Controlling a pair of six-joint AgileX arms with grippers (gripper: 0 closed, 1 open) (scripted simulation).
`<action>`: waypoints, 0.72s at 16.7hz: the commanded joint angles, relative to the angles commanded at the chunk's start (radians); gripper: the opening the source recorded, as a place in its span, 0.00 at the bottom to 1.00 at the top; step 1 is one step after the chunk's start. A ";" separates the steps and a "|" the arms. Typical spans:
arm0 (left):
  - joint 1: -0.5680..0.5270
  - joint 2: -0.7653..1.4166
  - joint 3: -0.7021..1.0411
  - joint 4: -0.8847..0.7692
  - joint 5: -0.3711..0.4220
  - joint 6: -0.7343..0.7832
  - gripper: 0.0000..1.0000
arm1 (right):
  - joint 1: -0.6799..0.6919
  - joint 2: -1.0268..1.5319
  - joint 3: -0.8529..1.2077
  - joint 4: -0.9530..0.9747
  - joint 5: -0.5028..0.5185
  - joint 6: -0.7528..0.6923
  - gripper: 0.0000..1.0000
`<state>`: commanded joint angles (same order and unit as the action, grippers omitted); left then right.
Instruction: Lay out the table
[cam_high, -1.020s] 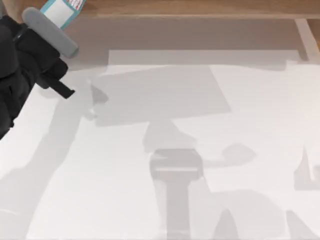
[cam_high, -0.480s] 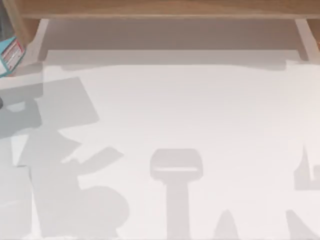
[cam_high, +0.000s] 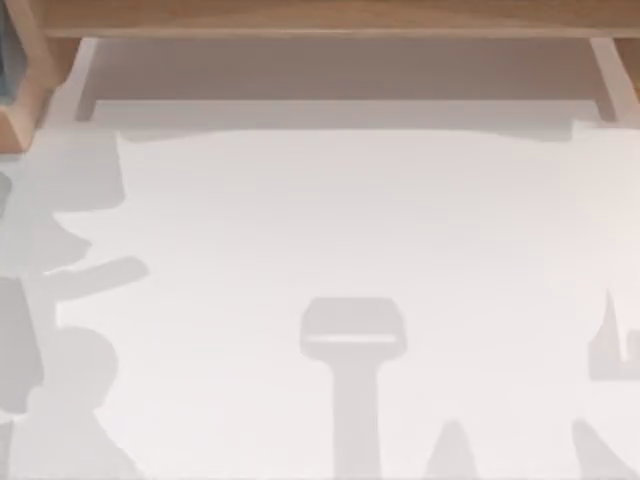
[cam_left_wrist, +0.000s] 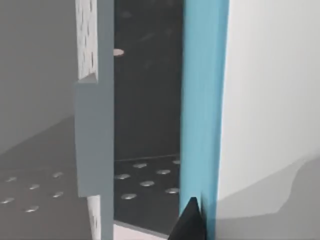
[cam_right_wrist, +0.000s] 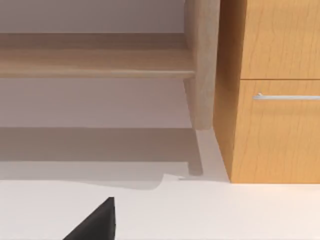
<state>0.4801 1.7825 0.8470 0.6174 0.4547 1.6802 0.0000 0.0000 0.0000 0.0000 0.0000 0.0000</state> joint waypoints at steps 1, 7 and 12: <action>0.010 0.036 0.030 0.010 0.026 0.021 0.00 | 0.000 0.000 0.000 0.000 0.000 0.000 1.00; 0.026 0.117 0.089 0.027 0.080 0.058 0.00 | 0.000 0.000 0.000 0.000 0.000 0.000 1.00; 0.015 0.123 0.101 0.026 0.076 0.056 0.00 | 0.000 0.000 0.000 0.000 0.000 0.000 1.00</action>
<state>0.4953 1.9052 0.9478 0.6434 0.5309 1.7366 0.0000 0.0000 0.0000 0.0000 0.0000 0.0000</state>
